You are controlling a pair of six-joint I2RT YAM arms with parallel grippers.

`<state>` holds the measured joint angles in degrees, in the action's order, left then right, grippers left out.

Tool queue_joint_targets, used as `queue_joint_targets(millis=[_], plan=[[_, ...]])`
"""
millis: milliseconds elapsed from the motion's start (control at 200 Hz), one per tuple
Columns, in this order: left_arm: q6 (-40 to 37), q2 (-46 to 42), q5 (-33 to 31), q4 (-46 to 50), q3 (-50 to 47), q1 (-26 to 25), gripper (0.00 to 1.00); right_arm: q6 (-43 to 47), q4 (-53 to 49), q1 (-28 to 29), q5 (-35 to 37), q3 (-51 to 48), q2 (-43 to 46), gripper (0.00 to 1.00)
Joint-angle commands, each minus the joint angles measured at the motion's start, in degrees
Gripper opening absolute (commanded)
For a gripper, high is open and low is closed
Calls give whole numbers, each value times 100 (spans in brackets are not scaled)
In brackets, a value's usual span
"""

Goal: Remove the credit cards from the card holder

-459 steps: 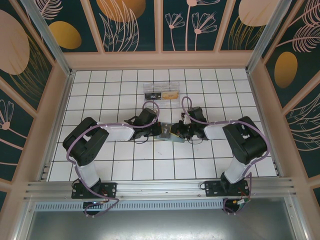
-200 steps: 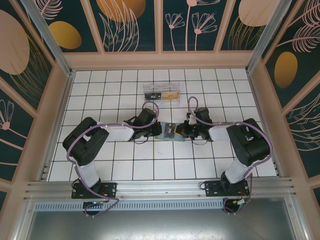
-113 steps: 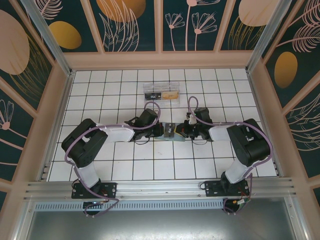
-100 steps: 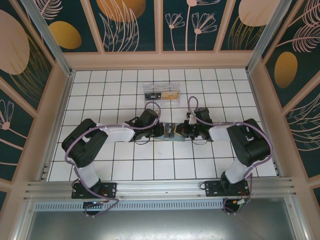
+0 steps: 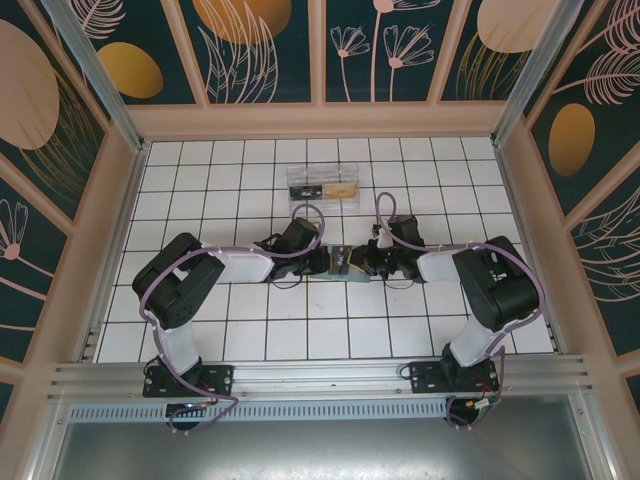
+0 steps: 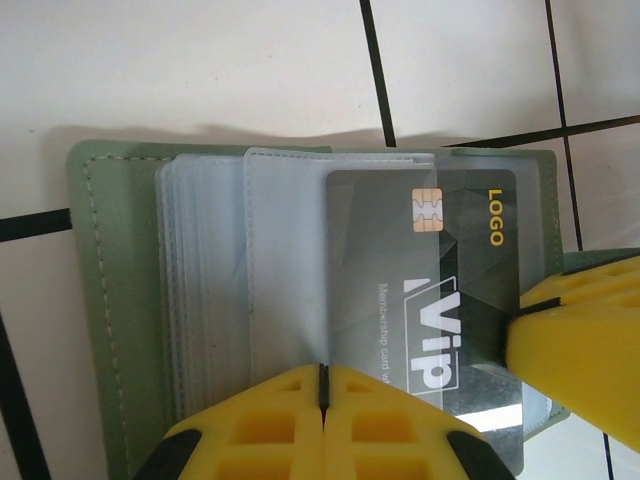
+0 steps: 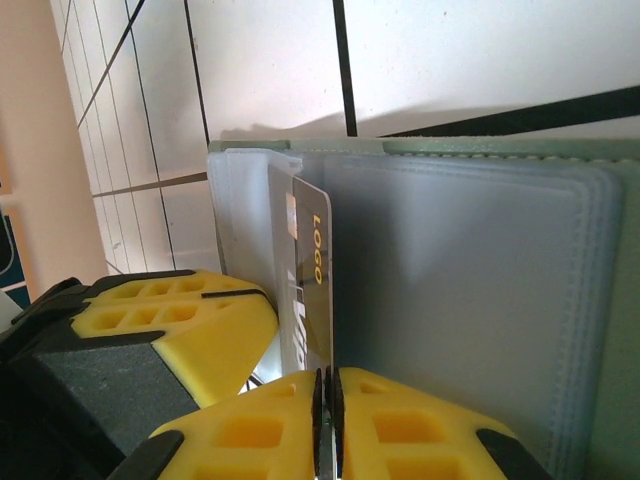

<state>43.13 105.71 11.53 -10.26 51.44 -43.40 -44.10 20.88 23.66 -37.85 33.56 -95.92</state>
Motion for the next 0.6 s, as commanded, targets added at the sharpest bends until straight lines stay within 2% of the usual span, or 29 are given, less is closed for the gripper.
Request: queue_joint_targets(millis=[0,100,230,596], plan=[[55,175,34,191,-22,-1,0,-88,291,20,-179,62,-144,15],[58,162,37,191,-45,-2,0,-91,284,53,-171,113,-180,14],[59,126,-5,226,-55,0,0,-88,249,32,-118,66,-126,0],[55,90,-133,314,-61,3,0,1,400,-472,-280,-580,365,0]])
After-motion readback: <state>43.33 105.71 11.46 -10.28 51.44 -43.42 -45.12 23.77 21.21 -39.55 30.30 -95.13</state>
